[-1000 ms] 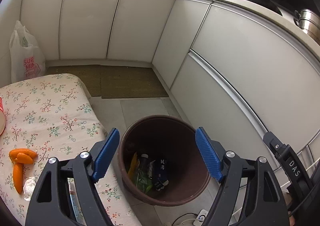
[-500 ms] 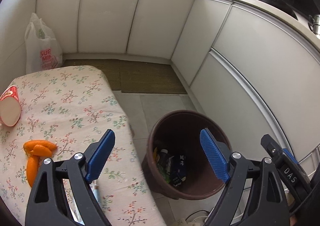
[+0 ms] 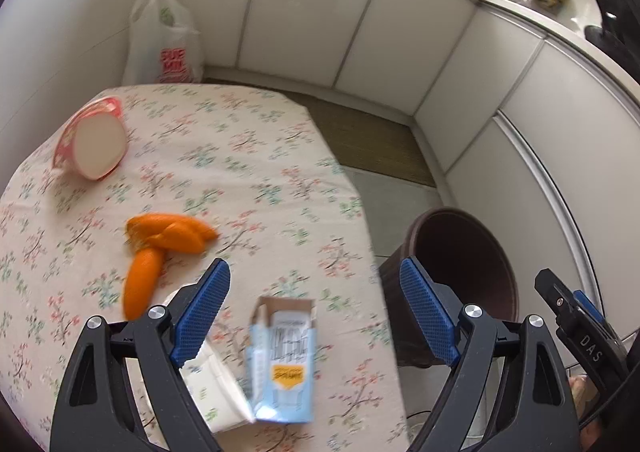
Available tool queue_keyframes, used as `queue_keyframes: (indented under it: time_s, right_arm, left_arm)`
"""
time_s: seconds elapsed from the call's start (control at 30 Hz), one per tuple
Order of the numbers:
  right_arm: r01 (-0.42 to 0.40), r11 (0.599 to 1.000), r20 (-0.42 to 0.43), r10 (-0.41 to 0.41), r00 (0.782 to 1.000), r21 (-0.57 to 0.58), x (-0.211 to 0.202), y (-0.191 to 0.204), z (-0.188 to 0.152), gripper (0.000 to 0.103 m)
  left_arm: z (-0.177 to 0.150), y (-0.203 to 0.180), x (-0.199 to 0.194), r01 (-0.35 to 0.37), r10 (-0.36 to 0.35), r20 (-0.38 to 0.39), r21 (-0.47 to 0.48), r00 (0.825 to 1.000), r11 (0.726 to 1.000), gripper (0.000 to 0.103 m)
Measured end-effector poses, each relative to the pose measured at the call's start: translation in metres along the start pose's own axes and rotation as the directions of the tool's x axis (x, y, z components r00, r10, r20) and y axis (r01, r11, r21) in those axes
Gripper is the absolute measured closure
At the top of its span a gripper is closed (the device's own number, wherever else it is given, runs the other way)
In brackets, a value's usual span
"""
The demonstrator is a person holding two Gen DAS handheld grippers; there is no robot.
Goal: Collect trash
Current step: 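Move both open tools back from the bin over the table, then grasp the white paper cup with the left tool while the right tool reaches the milk carton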
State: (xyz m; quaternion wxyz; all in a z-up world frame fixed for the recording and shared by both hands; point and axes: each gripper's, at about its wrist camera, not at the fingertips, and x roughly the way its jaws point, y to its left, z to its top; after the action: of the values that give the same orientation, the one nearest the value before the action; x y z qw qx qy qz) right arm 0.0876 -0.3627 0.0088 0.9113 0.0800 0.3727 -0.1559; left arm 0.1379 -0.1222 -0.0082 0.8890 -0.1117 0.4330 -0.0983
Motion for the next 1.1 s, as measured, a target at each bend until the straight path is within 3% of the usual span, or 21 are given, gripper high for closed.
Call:
queue_keyframes:
  time_s: [0.1, 0.47, 0.57, 0.73, 0.83, 0.93, 1.0, 1.03, 1.1]
  right_arm:
    - [-0.076, 0.997, -0.058, 0.074, 0.996, -0.026, 0.006, 0.018, -0.006, 0.007]
    - [-0.17, 0.973, -0.172, 0.142, 0.975, -0.159, 0.016, 0.071, -0.031, 0.007]
    - [-0.189, 0.968, -0.196, 0.156, 0.968, -0.165, 0.02, 0.081, -0.034, 0.007]
    - [-0.203, 0.968, -0.204, 0.171, 0.964, -0.149, 0.023, 0.086, -0.034, 0.007]
    - [-0.207, 0.969, -0.203, 0.177, 0.963, -0.136, 0.024, 0.085, -0.033, 0.007]
    - [-0.207, 0.97, -0.204, 0.179, 0.963, -0.126, 0.024, 0.081, -0.032, 0.007]
    - [-0.209, 0.971, -0.204, 0.183, 0.962, -0.117, 0.025, 0.079, -0.031, 0.007]
    - [-0.211, 0.971, -0.205, 0.186, 0.961, -0.111, 0.025, 0.077, -0.03, 0.007]
    - [-0.216, 0.971, -0.205, 0.192, 0.96, -0.103, 0.025, 0.076, -0.029, 0.007]
  left_arm:
    - [-0.008, 0.024, -0.006, -0.028, 0.027, -0.013, -0.039, 1.0, 0.999, 0.018]
    - [-0.046, 0.102, -0.013, -0.122, 0.103, -0.12, -0.165, 0.987, 0.979, 0.018]
    - [-0.06, 0.119, -0.008, -0.129, 0.084, -0.18, -0.253, 0.98, 0.959, 0.018]
    - [-0.077, 0.137, 0.007, -0.105, -0.018, -0.273, -0.426, 0.962, 0.899, 0.018]
    - [-0.082, 0.143, 0.009, -0.105, -0.045, -0.291, -0.48, 0.956, 0.871, 0.018]
    - [-0.083, 0.139, -0.003, -0.146, 0.03, -0.288, -0.39, 0.957, 0.909, 0.018]
    - [-0.084, 0.127, -0.013, -0.162, 0.093, -0.277, -0.236, 0.956, 0.958, 0.018]
    - [-0.087, 0.117, -0.015, -0.177, 0.14, -0.279, -0.111, 0.95, 0.978, 0.018]
    - [-0.097, 0.1, -0.016, -0.191, 0.208, -0.278, 0.087, 0.938, 0.978, 0.018]
